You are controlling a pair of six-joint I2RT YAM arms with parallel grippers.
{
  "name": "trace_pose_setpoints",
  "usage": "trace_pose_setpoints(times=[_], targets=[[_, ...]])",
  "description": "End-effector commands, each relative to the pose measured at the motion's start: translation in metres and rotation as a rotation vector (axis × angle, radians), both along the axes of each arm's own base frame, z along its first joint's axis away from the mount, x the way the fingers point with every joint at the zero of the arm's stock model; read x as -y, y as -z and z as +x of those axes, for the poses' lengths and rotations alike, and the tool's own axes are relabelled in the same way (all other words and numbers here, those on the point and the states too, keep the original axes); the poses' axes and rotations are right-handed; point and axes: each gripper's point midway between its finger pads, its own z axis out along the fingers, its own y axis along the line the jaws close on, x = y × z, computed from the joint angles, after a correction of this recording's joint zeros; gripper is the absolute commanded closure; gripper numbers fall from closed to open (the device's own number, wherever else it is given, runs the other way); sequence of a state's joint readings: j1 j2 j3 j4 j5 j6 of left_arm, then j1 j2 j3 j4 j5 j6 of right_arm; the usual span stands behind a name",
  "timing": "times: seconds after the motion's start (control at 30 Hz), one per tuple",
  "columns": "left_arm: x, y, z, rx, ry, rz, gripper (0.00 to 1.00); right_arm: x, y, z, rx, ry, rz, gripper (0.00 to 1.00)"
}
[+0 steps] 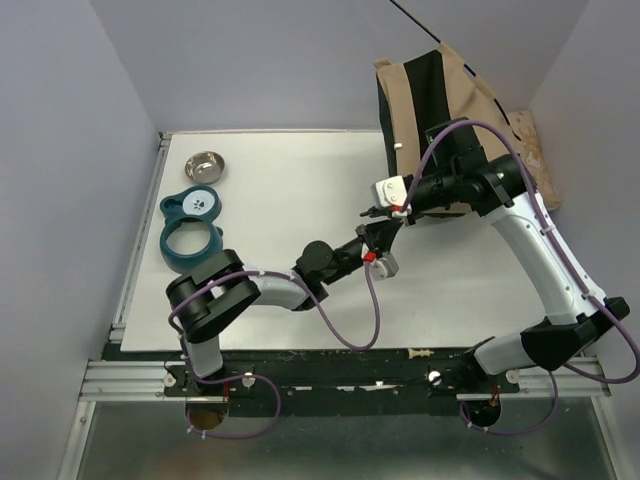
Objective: Set up the pet tent
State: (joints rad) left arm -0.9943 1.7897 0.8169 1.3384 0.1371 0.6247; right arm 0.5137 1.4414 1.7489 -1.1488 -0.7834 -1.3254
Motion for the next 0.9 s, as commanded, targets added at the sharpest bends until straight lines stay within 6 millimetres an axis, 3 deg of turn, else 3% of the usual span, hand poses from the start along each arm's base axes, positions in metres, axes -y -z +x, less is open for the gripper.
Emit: trace_pose_setpoints(times=[0.0,0.23,0.4,0.63,0.87], targets=[[-0.053,-0.075,-0.012,0.159,-0.048,-0.289,1.0,0.056,0.019,0.016,0.049,0.107,-0.152,0.99],[-0.063,-0.074,-0.006,0.113,-0.045,-0.294,1.0,0.09,0.042,0.026,0.048,0.141,-0.249,0.99],[-0.071,-0.066,-0.006,0.091,-0.03,-0.269,1.0,0.106,0.042,0.039,0.056,0.182,-0.27,0.99],[-0.08,-0.062,-0.005,0.06,-0.025,-0.252,1.0,0.125,0.047,0.05,0.089,0.217,-0.326,0.99],[-0.079,-0.067,-0.008,0.058,-0.005,-0.261,1.0,0.13,0.053,0.061,0.125,0.241,-0.356,0.99]])
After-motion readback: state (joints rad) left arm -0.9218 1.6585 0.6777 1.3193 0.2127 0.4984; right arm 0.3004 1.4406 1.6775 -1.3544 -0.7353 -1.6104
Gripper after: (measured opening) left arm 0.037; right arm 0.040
